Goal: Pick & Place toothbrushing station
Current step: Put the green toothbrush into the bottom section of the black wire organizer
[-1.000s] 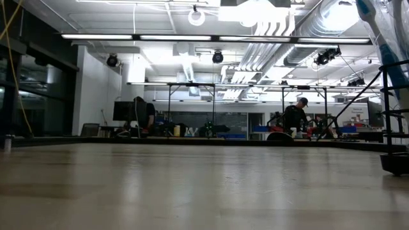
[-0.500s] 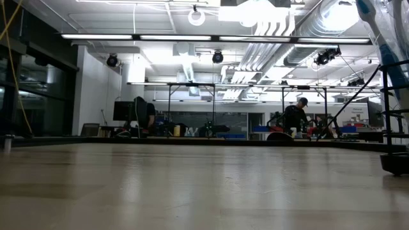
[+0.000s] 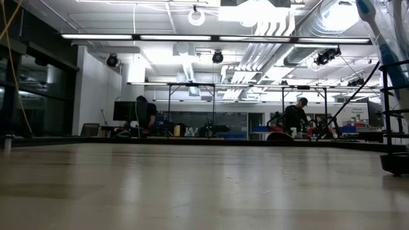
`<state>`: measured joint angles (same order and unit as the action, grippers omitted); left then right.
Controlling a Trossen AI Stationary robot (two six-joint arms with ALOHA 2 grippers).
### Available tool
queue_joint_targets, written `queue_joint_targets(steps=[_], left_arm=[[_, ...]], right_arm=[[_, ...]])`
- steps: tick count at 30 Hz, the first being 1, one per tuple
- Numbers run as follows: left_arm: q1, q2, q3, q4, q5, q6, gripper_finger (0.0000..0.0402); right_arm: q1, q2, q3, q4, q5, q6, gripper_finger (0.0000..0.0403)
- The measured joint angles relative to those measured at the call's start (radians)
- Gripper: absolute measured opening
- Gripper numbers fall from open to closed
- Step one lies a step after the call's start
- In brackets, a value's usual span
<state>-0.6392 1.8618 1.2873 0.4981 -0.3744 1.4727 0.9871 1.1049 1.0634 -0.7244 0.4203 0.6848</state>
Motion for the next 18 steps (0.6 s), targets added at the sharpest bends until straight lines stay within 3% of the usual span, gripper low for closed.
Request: queue_joint_targets(steps=[18], left_arm=[[0.0,0.0,0.0,0.012,0.0,-0.008,0.0115]], right_arm=[[0.0,0.049,0.0,-0.028,-0.018,0.004,0.0007]])
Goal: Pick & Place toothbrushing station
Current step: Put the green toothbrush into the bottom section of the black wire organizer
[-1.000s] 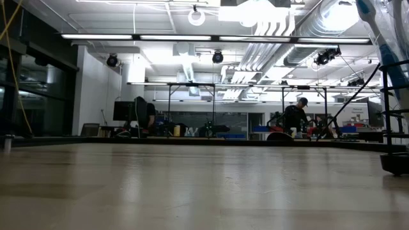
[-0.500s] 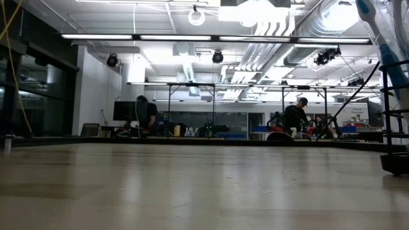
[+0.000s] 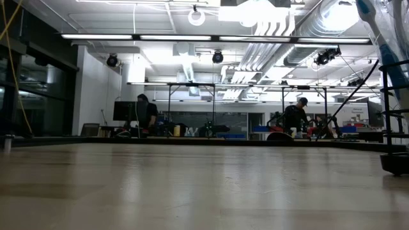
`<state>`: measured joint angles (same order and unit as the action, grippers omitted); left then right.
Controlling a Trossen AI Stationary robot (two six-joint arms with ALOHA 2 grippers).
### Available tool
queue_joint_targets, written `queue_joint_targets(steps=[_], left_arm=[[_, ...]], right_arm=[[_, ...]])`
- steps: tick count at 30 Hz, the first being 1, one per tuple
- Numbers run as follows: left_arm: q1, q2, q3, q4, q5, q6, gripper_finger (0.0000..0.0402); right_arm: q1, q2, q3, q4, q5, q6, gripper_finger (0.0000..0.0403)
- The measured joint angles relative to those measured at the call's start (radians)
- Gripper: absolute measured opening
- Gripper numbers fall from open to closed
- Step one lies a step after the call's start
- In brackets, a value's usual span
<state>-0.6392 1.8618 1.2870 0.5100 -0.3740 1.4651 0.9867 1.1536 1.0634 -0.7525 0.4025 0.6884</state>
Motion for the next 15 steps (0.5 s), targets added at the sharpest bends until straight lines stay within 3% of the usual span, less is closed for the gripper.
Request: queue_joint_targets(steps=[15], left_arm=[[0.0,0.0,0.0,0.013,0.0,0.0,0.0115]], right_arm=[[0.015,0.144,0.0,0.031,-0.006,-0.001,0.0007]])
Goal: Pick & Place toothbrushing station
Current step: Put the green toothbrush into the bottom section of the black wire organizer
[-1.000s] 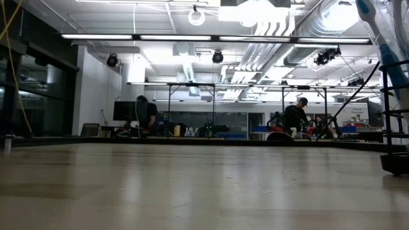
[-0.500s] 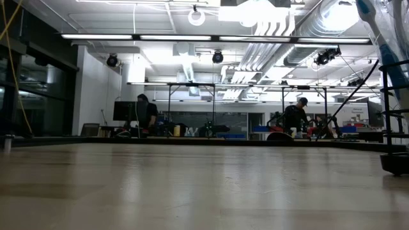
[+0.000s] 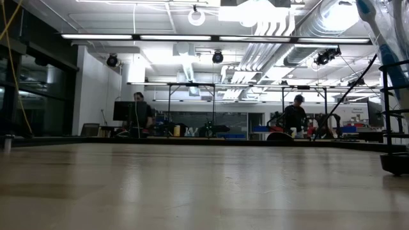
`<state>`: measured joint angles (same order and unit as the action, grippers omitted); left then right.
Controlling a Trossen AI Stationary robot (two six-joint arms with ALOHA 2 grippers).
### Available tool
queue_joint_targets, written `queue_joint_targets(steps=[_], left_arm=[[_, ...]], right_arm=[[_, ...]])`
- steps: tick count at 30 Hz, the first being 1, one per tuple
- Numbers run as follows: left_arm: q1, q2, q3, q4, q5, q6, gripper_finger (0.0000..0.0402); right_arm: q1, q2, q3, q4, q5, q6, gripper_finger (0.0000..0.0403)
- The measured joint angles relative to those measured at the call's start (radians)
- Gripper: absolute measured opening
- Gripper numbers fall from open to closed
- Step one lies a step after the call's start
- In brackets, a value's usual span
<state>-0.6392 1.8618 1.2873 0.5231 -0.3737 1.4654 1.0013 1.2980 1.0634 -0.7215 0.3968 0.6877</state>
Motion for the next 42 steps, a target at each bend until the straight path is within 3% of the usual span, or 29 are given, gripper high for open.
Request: queue_joint_targets(steps=[29,42], left_arm=[[-0.006,0.0,0.0,0.01,0.0,0.0,0.0115],[-0.013,0.0,0.0,0.01,0.0,0.0,0.0115]], right_arm=[[0.003,-0.001,0.0,0.0,-0.031,0.045,0.0034],[0.003,-0.002,0.0,0.0,-0.086,0.109,0.0116]])
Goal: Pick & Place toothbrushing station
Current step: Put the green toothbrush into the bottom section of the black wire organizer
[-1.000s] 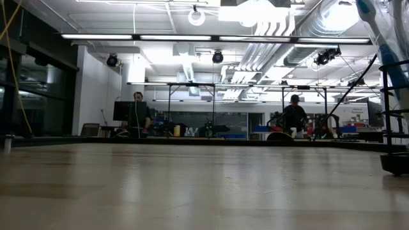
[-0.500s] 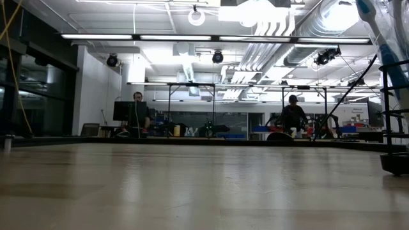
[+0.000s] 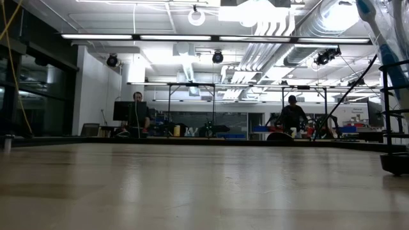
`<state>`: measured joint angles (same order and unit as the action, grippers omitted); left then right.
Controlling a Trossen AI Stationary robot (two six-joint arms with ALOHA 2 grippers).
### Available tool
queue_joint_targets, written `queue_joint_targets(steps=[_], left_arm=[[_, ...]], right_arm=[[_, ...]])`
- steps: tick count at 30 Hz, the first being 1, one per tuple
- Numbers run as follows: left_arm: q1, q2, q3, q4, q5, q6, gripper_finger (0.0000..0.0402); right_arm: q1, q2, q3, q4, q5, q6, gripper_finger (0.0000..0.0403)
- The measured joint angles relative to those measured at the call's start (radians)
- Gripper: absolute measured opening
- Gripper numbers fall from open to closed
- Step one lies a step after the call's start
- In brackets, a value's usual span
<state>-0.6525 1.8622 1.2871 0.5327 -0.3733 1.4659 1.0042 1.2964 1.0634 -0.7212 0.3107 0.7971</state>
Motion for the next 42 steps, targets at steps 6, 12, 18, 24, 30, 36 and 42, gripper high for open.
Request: queue_joint_targets(steps=[6,12,18,24,30,36,42], left_arm=[[0.0,0.0,0.0,0.0,0.0,0.0,0.0115],[0.0,0.0,0.0,0.007,0.0,0.0,0.0115],[0.0,0.0,0.0,0.007,0.0,0.0,0.0115],[0.0,0.0,0.0,0.007,0.0,0.0,0.0115],[0.0,0.0,0.0,0.007,0.0,0.0,0.0115],[0.0,0.0,0.0,0.007,0.0,0.0,0.0115],[0.0,0.0,0.0,0.007,0.0,0.0,0.0115]], right_arm=[[-0.001,-0.005,0.0,0.0,0.002,-0.011,0.0137],[-0.001,-0.02,0.0,0.0,0.024,-0.03,0.0133],[-0.001,-0.024,0.0,0.002,0.025,-0.042,0.0131],[-0.001,-0.024,0.0,0.014,0.027,-0.042,0.0132],[-0.001,-0.025,0.0,0.031,0.012,-0.042,0.0147],[-0.001,-0.025,0.0,0.031,0.003,-0.039,0.0167],[-0.001,-0.025,0.0,0.045,0.003,-0.041,0.0176]])
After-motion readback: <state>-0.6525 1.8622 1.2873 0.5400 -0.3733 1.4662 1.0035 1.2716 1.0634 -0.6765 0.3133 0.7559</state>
